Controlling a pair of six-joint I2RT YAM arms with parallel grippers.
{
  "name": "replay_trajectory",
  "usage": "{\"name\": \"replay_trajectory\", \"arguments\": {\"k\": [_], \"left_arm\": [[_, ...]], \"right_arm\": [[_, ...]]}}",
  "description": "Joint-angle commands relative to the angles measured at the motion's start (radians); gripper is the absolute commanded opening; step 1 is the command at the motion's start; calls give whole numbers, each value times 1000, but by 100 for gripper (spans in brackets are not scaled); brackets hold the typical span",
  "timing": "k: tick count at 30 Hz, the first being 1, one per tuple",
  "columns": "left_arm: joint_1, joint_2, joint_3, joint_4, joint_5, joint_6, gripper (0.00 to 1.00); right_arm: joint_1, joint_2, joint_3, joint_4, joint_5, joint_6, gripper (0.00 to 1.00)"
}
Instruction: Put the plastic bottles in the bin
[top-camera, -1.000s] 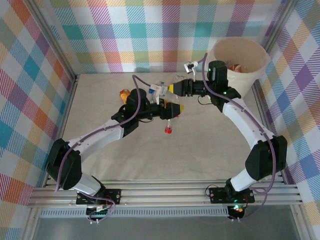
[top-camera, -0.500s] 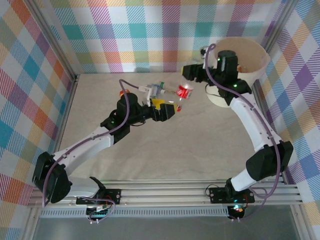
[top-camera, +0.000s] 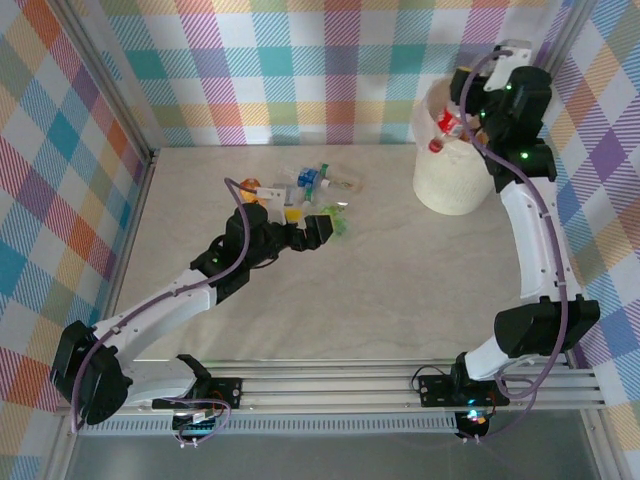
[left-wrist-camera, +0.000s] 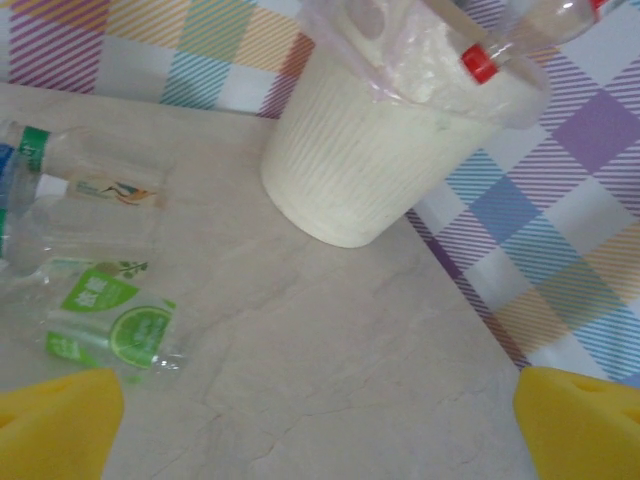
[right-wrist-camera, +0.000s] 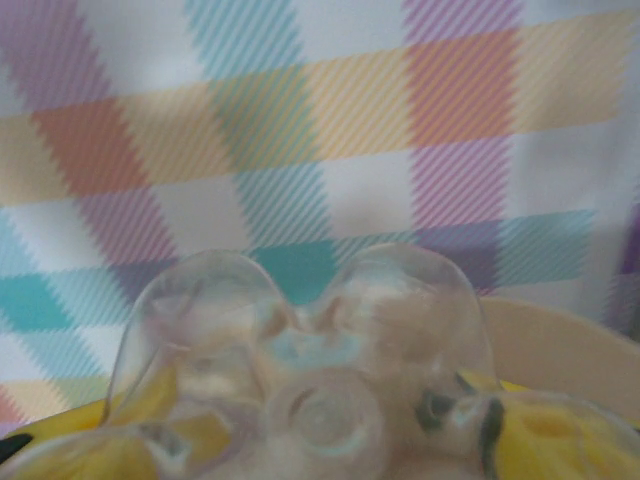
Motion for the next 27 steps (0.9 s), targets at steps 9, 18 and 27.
{"name": "replay_trajectory", "arguments": {"k": [9,18,27], "left_arm": [[7,55,-4,10,-28,-38,100],[8,92,16,-1,-34,-46,100],[9,154,55,-23,-29,-56,100]], "right_arm": [[-114,80,106,106,18,87,40],[-124,154,118,-20,108,-6,41],[-123,259,189,-337,41,-80,43]]}}
